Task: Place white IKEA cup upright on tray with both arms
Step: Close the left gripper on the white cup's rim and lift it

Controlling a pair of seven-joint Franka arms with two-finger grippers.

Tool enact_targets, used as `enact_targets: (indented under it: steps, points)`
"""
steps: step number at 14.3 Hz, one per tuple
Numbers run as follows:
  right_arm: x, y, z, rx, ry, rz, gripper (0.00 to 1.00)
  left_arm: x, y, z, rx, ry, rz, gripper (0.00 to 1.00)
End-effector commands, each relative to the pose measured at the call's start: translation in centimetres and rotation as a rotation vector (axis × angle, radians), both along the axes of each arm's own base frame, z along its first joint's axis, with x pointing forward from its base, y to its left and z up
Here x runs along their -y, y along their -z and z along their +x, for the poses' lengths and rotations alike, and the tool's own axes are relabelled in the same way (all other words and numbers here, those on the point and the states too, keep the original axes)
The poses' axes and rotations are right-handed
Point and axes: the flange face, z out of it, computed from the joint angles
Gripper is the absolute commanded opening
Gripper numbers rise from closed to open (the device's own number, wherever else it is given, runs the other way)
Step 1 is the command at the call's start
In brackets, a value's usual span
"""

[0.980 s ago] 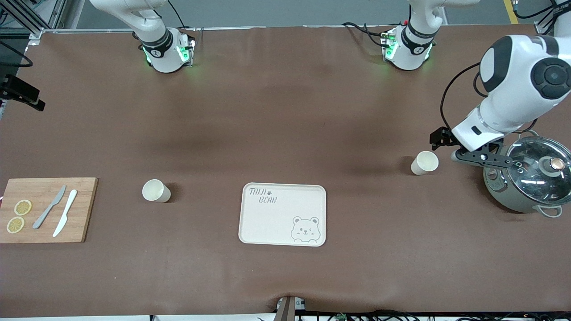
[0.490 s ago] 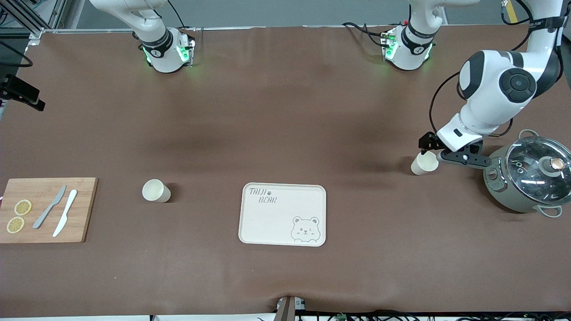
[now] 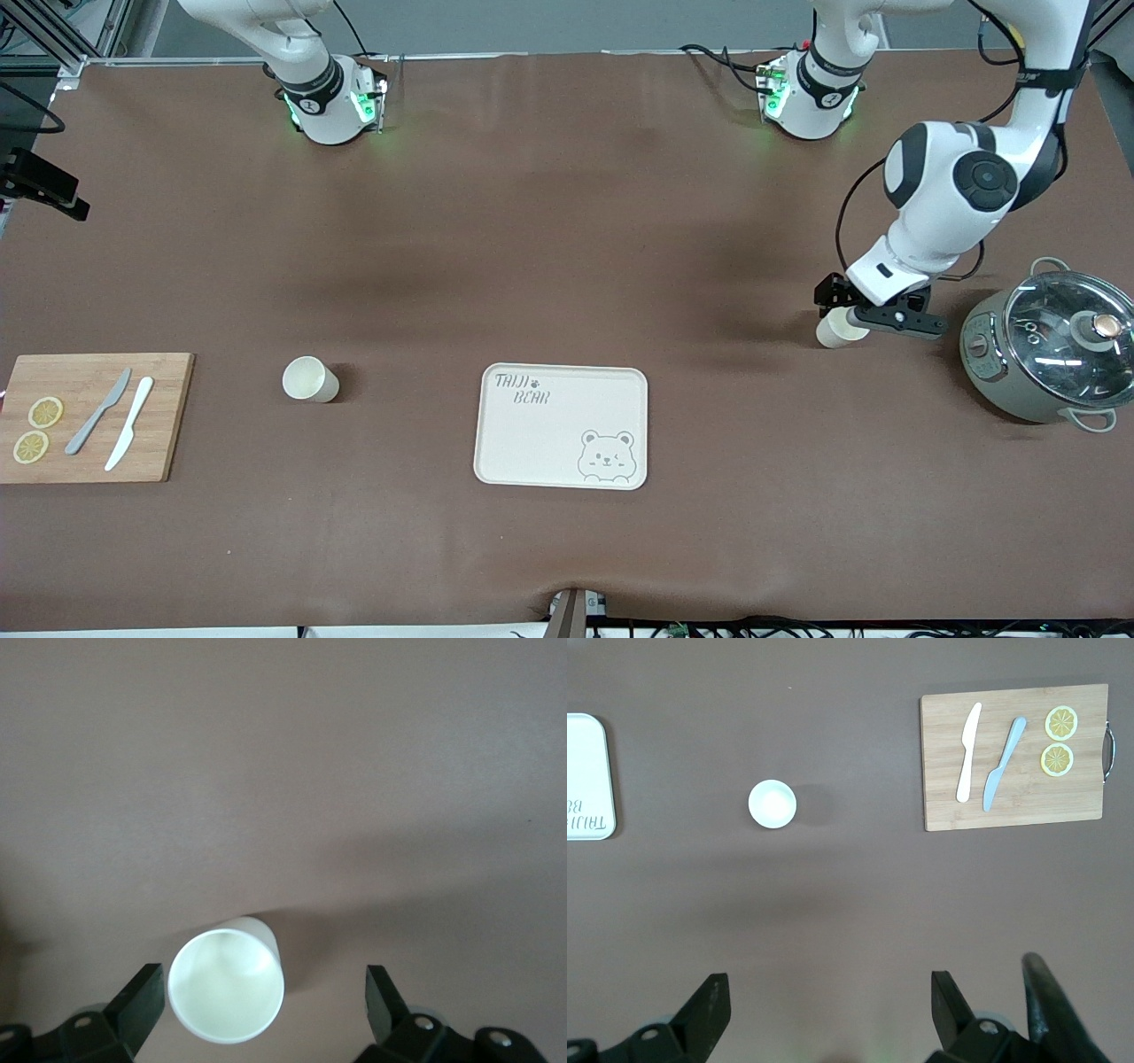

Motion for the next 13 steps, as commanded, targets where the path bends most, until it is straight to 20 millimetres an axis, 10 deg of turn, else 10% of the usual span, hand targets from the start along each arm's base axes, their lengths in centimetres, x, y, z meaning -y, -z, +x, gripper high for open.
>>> enact_targets:
  steps: [1,13]
  points:
    - [0.1,-0.6,-0.1,0.003,0.009,-0.003,1.0,1.8,2.3,0.1,0.022,-0.02,-0.03,1.0]
    - [0.1,-0.6,-0.1,0.004,0.009,-0.003,1.0,1.7,5.7,-2.7,0.032,-0.034,-0.036,1.0]
